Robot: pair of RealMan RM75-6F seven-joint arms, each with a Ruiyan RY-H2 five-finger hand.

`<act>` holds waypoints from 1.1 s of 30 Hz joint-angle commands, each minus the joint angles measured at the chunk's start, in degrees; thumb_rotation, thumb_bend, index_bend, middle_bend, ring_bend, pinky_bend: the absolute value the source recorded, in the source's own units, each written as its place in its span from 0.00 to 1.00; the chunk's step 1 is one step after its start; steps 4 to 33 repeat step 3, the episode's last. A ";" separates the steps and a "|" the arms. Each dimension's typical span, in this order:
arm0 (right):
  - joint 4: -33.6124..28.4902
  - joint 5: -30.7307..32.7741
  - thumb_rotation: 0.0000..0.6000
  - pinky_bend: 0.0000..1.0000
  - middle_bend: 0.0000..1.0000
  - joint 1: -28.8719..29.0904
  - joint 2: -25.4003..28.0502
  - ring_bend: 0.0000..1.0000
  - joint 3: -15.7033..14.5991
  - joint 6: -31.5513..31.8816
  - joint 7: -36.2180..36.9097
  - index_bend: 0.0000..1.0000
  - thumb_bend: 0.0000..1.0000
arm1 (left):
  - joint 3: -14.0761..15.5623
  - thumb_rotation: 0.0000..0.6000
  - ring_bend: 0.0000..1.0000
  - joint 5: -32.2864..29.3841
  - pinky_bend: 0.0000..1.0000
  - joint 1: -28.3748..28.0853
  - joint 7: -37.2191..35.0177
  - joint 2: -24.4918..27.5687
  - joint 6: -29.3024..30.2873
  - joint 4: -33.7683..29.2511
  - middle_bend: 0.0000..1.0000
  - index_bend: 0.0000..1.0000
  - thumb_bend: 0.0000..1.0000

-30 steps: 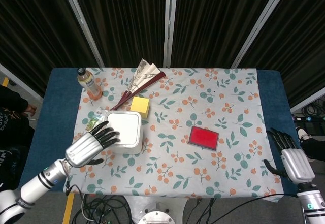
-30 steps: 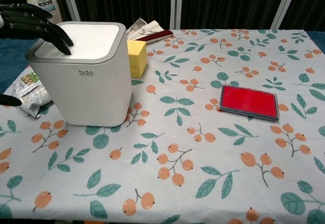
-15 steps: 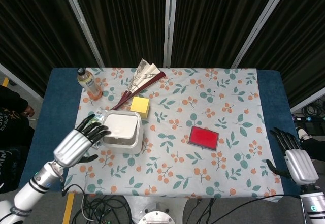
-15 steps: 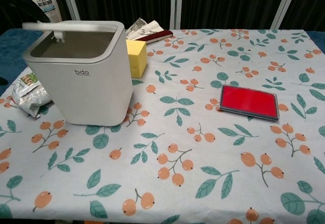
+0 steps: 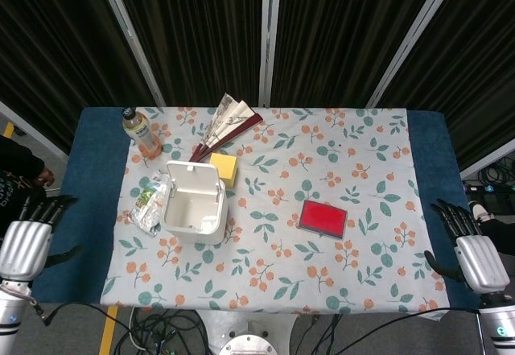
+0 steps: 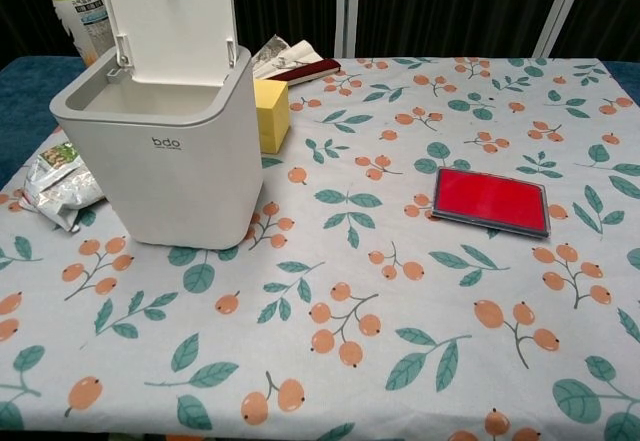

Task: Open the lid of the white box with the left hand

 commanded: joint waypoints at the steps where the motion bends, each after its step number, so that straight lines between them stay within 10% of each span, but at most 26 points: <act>1: -0.36 -0.17 1.00 0.00 0.00 -0.05 0.17 0.00 0.06 0.27 -0.34 0.00 0.26 | 0.90 1.00 0.20 -3.54 0.02 3.01 1.63 -1.57 0.48 1.45 0.19 0.19 0.03; 33: -0.70 -0.42 1.00 0.00 0.00 -0.15 0.30 0.00 0.04 0.64 -0.79 0.00 0.26 | 1.11 1.00 0.20 -4.10 0.02 4.05 1.75 -2.34 0.91 1.73 0.19 0.19 0.03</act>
